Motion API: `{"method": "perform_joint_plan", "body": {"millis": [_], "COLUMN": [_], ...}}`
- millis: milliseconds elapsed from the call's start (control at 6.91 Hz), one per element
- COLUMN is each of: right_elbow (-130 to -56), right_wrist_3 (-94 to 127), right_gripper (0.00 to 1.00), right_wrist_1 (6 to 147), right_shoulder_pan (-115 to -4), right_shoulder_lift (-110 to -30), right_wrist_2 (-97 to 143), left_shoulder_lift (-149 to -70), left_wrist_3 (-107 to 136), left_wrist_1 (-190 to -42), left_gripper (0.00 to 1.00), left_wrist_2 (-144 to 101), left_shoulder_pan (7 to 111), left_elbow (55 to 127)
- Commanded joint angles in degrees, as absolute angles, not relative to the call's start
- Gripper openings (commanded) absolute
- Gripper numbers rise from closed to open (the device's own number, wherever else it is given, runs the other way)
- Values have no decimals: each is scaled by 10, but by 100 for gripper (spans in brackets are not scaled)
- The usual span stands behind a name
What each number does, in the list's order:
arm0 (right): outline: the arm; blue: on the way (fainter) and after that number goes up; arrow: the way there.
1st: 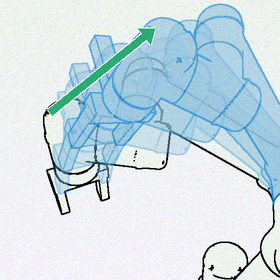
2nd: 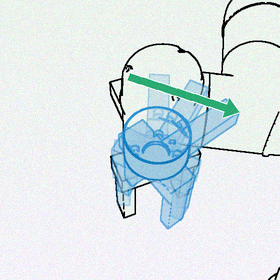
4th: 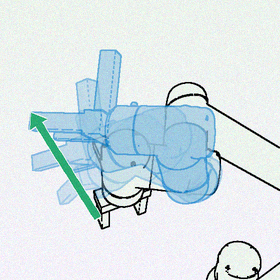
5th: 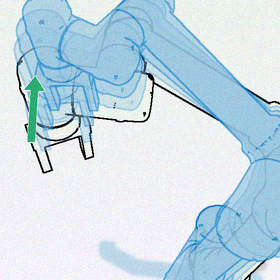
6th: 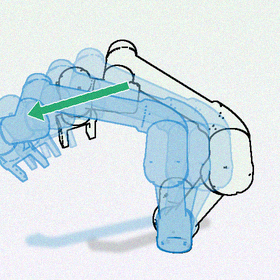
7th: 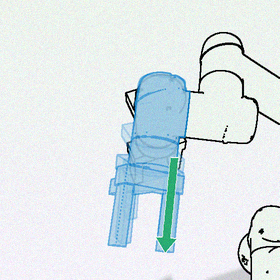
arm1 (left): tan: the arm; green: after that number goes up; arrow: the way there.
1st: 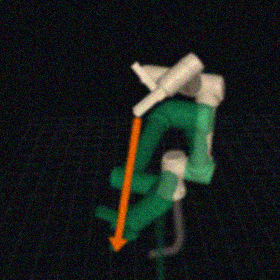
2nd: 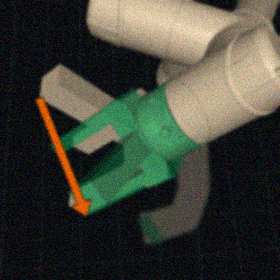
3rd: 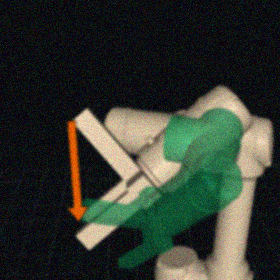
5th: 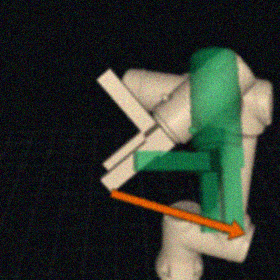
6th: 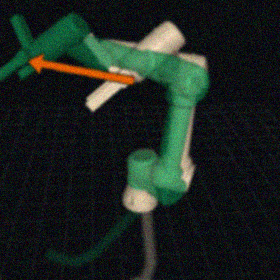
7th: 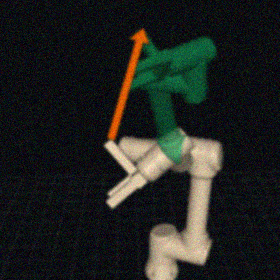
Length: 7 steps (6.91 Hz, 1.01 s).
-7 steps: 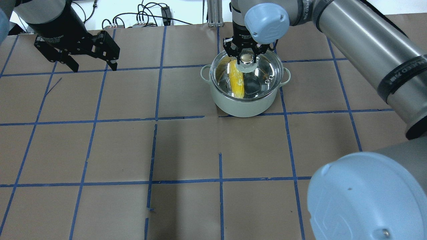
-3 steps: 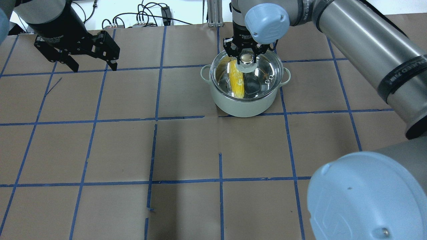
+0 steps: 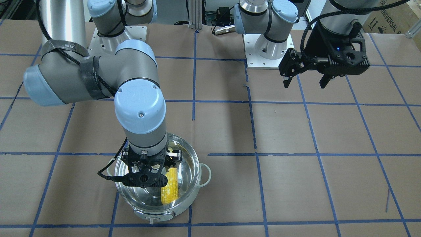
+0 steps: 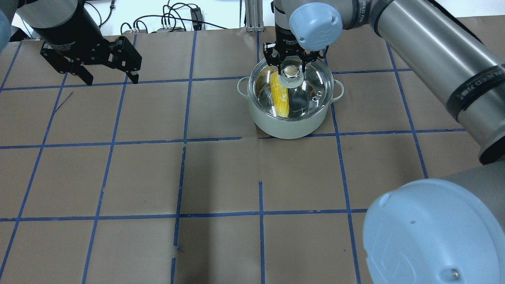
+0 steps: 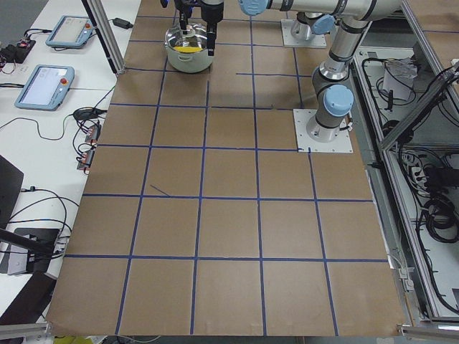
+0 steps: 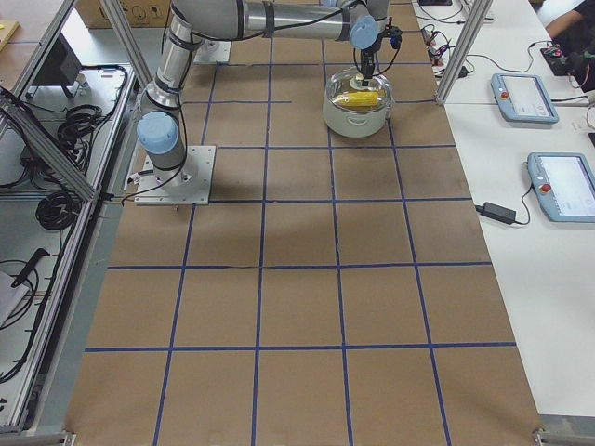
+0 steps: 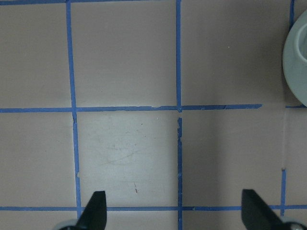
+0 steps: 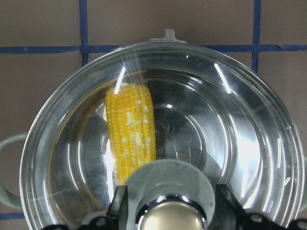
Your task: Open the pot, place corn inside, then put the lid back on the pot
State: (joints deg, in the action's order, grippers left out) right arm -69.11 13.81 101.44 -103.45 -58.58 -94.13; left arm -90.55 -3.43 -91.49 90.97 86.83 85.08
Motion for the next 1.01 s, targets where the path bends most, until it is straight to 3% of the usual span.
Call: {"method": "perform_joint_plan", "body": {"millis": [0, 868], "right_elbow": [-690, -636], "right_wrist_3": [140, 92], "right_gripper": [76, 78], "right_wrist_1": [1015, 1004], "right_shoulder_pan": [-1034, -989], "right_shoulder_lift": [-585, -627], "right_wrist_2": [-942, -943], "left_shoulder_lift": [-906, -904], "left_wrist_3": [-34, -33], "left_wrist_1": [-915, -917], "left_gripper": [100, 100], "left_wrist_2": [910, 913], "left_shoulder_pan": [868, 867], "left_elbow": [852, 848]}}
